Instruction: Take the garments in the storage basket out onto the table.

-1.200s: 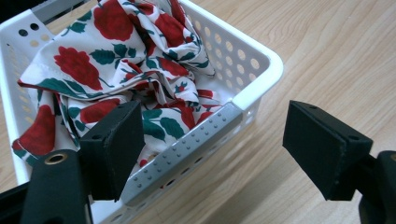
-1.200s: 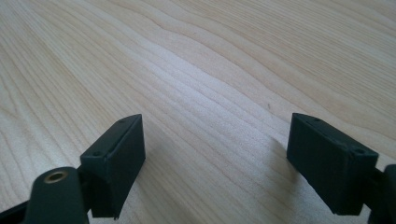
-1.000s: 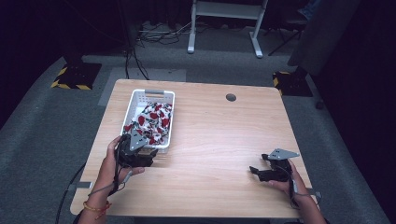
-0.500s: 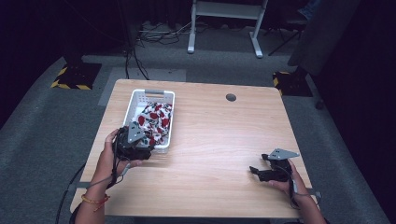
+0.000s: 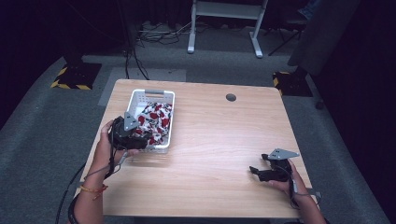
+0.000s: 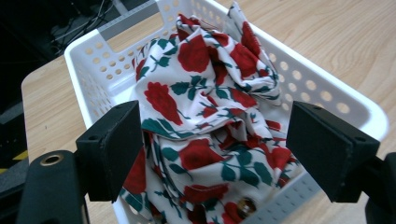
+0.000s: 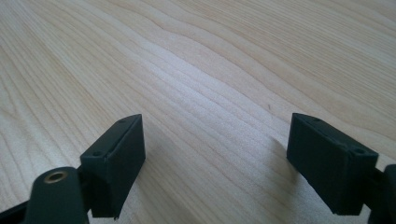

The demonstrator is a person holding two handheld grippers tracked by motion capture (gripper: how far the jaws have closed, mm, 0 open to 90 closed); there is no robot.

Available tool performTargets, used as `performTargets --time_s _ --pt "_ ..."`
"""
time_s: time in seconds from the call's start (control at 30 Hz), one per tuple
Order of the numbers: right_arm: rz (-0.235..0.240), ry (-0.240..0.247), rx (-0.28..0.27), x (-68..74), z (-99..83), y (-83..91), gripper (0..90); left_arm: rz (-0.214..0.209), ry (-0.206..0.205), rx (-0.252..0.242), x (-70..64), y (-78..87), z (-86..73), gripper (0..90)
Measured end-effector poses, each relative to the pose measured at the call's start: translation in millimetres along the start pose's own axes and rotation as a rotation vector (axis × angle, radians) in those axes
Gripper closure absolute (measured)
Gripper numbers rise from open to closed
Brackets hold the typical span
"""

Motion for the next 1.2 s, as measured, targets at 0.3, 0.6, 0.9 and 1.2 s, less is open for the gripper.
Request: performTargets --time_s 0.3,0.6,0.9,1.2 --pt "0.002 0.001 0.000 -0.1 0.1 -0.1 19.5 0.002 0.017 0.029 16.4 -21.6 -1.4 18.2" --pt "0.003 0.002 0.001 0.0 0.2 -0.3 19.5 0.006 0.015 0.068 29.6 -35.7 4.0 17.7" --pt "0.003 0.002 0.001 0.0 0.2 -0.2 19.5 -0.042 0.025 0.103 32.8 -51.5 4.0 17.1" --pt "0.005 0.003 0.001 0.1 0.1 -0.2 19.5 -0.066 0.017 0.131 30.3 -64.2 5.2 17.4"
Point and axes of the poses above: each handheld gripper's, and its own axes: y roughly backward along the jaws, z roughly out of its top, x roughly to its left, the point moved 4 cm from there along -y, roughly forward along the jaws, and after that the axes turned 15 degrees about -y, right-handed, at the moved point
